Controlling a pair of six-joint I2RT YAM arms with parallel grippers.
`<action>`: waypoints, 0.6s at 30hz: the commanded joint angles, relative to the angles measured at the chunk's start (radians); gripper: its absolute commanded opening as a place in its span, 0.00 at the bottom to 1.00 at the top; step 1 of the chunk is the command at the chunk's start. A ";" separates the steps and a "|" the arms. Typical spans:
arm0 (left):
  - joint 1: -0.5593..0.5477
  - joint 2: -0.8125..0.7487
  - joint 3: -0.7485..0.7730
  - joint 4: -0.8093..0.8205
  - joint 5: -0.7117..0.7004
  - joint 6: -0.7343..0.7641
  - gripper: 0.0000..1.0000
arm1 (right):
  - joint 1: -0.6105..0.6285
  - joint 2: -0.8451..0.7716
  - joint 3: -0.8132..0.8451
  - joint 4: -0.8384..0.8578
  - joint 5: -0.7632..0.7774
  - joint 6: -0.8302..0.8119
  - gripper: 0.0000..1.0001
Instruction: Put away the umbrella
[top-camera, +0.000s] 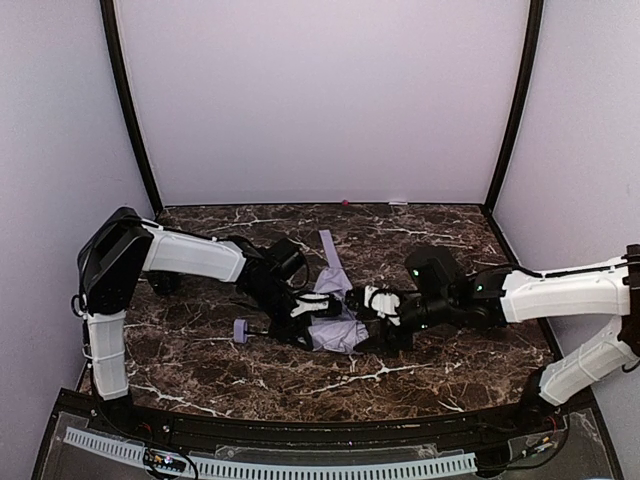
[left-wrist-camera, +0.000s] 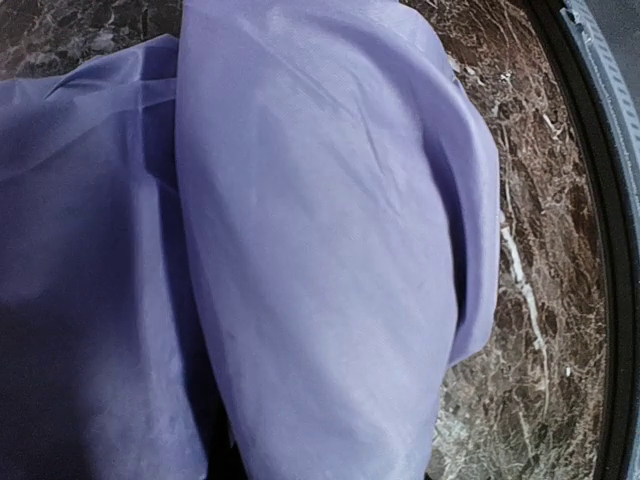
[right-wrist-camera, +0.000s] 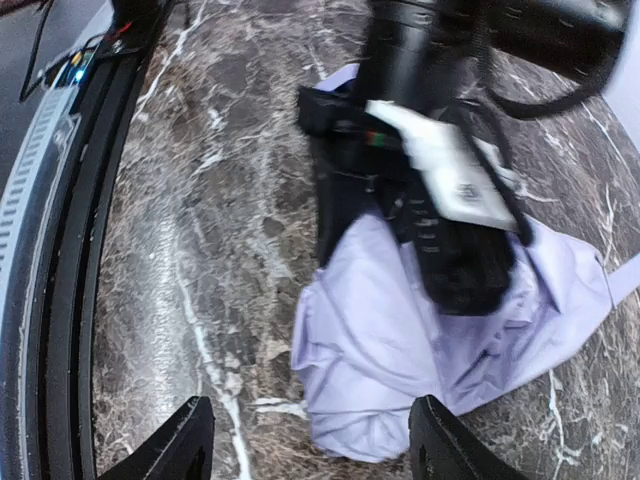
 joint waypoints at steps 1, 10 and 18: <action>0.003 0.087 0.022 -0.260 0.108 -0.047 0.04 | 0.120 0.006 -0.079 0.208 0.224 -0.210 0.69; 0.018 0.010 -0.009 -0.137 -0.001 -0.132 0.00 | 0.133 0.091 -0.047 0.198 0.281 -0.179 0.72; 0.034 -0.196 -0.028 -0.033 0.123 -0.154 0.00 | 0.119 0.000 -0.031 0.180 0.205 -0.207 0.88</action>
